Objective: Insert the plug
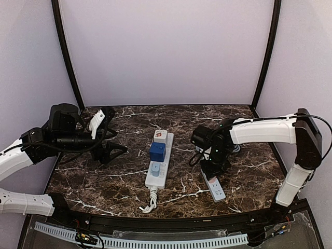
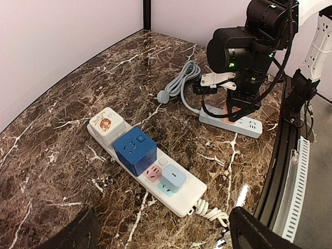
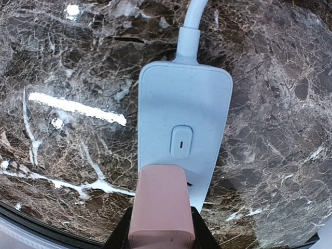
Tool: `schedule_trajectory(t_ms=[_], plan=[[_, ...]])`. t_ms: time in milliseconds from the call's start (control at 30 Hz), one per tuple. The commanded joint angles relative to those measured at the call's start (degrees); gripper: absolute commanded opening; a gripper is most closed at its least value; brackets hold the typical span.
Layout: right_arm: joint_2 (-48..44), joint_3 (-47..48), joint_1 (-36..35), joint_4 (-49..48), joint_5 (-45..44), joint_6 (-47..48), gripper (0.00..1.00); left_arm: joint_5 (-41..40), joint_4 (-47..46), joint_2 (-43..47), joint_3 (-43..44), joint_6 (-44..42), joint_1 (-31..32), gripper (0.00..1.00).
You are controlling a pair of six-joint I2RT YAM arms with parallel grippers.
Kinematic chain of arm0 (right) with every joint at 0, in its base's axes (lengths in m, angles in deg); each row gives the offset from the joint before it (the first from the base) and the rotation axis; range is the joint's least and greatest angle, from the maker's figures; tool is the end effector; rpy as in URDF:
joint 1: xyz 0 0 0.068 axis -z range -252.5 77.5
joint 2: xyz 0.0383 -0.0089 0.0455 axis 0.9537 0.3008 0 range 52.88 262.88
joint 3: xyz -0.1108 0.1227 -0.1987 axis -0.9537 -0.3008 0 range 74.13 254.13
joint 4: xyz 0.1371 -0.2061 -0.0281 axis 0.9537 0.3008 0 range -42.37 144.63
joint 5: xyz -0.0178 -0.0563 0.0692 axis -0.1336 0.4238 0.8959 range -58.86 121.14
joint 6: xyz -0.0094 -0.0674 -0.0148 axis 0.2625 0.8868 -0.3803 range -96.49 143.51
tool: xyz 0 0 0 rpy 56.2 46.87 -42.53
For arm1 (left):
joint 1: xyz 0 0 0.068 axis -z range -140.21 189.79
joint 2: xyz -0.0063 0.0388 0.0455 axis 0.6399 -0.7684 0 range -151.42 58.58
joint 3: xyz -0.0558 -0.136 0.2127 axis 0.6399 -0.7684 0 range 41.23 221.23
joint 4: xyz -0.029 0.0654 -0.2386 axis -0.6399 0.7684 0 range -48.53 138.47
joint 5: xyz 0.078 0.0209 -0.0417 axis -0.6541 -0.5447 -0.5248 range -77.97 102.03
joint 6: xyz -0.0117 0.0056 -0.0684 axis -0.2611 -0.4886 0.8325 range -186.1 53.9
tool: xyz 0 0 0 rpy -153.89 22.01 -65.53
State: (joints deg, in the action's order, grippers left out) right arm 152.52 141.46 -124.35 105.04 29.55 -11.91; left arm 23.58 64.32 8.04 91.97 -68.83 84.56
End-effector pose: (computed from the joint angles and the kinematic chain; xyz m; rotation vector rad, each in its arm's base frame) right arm 0.1805 0.2273 0.1553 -0.4456 3.0868 -0.0261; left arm 0.1430 -0.1578 0.3168 0.9363 1.7903 -0.6721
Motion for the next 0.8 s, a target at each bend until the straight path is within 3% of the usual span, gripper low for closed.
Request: schedule_trajectory(t_ms=[0,200,767], plan=[[8.38,-5.1,-0.53,-3.72,2.8,1.07,0.0,-0.05,1.19,0.64,0.75,0.27,-0.29,0.88],[4.63,-6.2,0.52,-5.91,6.99,-0.78,0.0,0.1,1.23,0.62,0.61,0.24,-0.27,0.88],[4.71,-1.23,0.79,-0.45,1.87,0.12,0.0,1.33,1.91,0.83,0.81,-0.22,-0.22,0.88]])
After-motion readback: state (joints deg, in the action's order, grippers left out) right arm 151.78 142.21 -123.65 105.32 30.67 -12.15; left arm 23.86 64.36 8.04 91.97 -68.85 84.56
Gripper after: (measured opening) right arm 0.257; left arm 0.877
